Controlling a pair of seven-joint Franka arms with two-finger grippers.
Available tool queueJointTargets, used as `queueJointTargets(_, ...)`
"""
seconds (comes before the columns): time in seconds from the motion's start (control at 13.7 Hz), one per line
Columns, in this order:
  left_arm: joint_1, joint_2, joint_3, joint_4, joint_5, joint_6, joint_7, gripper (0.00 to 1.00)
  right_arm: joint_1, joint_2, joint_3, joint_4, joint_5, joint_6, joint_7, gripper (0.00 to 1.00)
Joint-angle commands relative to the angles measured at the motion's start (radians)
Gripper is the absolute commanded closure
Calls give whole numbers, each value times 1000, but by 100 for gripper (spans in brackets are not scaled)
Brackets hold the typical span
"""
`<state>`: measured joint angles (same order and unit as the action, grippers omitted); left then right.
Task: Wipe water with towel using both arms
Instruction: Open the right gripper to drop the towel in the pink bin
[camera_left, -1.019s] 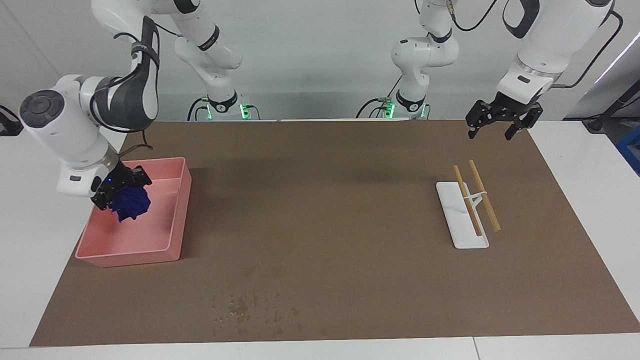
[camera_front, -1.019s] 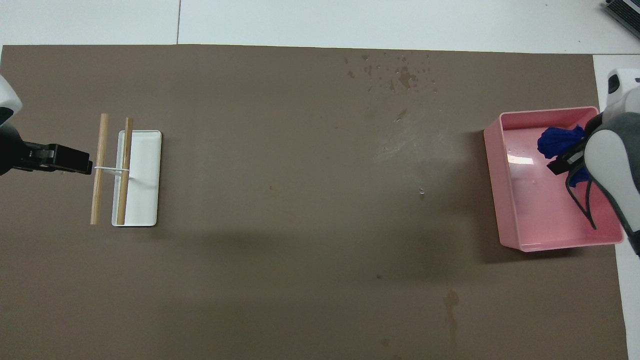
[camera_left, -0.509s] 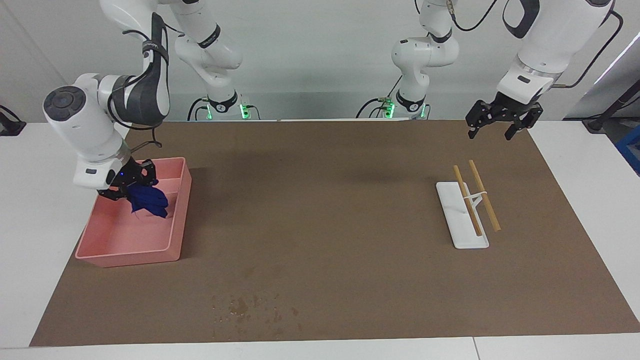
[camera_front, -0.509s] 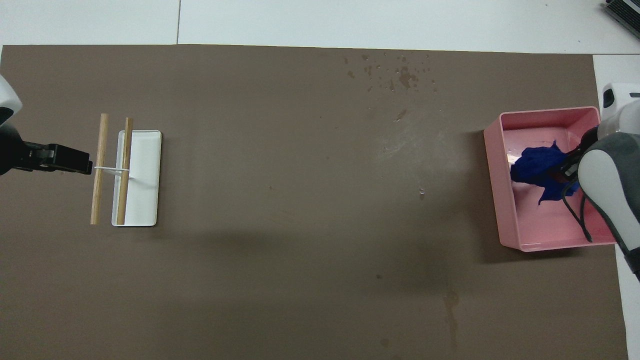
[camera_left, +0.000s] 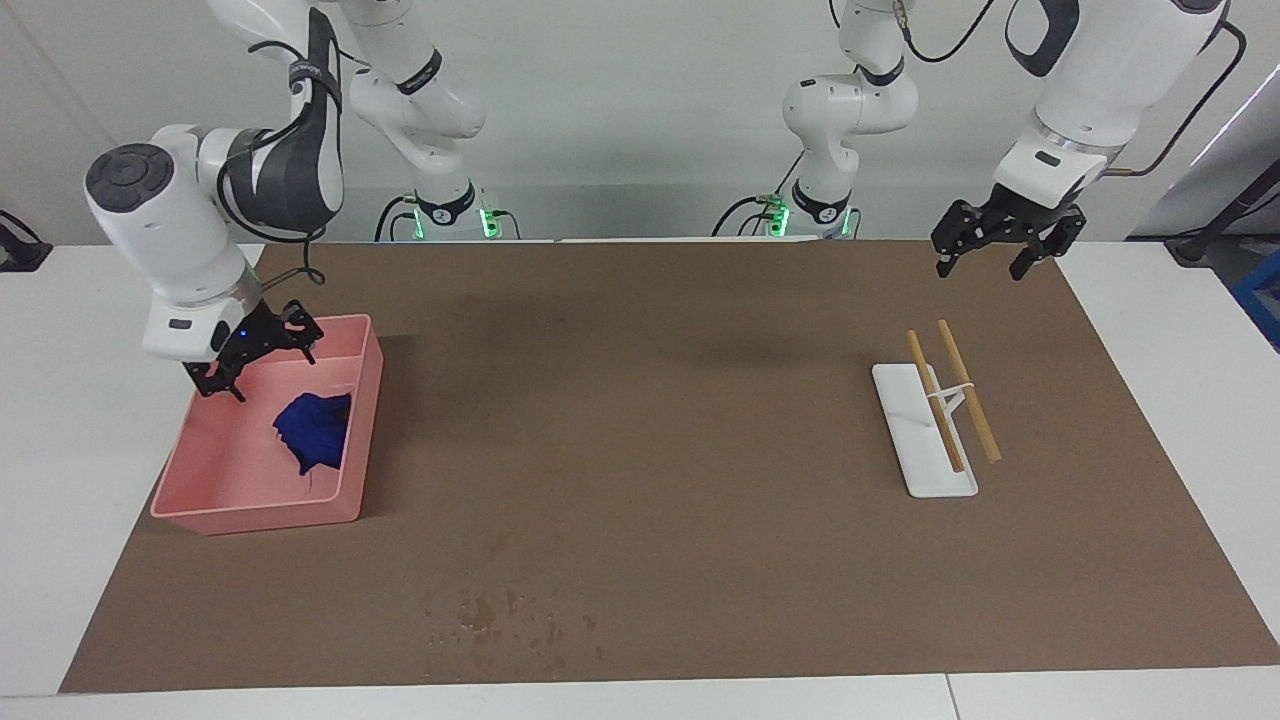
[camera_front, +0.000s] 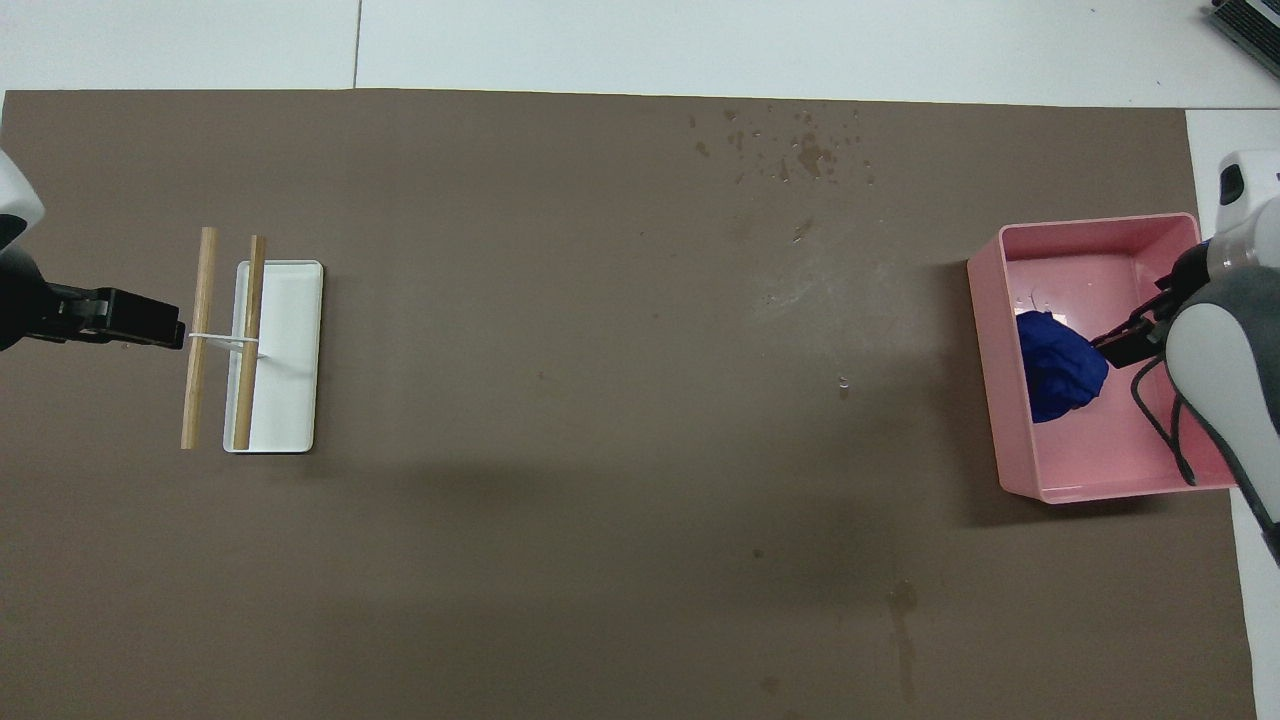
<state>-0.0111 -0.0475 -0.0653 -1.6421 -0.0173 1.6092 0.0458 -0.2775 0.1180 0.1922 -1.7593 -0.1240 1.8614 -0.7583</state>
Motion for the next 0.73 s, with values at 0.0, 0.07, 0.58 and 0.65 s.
queueJointTargets(0.0,5,-15,1,-12,-7,-11,14,0,23,-41,53,47,52,-67,49,0)
queueJointTargets(0.07,5,-15,1,-12,-7,-11,14,0,38,-50,62,52,73,-76,116,0)
queueJointTargets(0.58,5,-15,1,-12,-7,-11,14,0,141,-75,73,135,230,-255,730,0)
queueJointTargets(0.65,5,-15,1,-12,-7,-11,14,0,144,-81,73,136,250,-277,801,0)
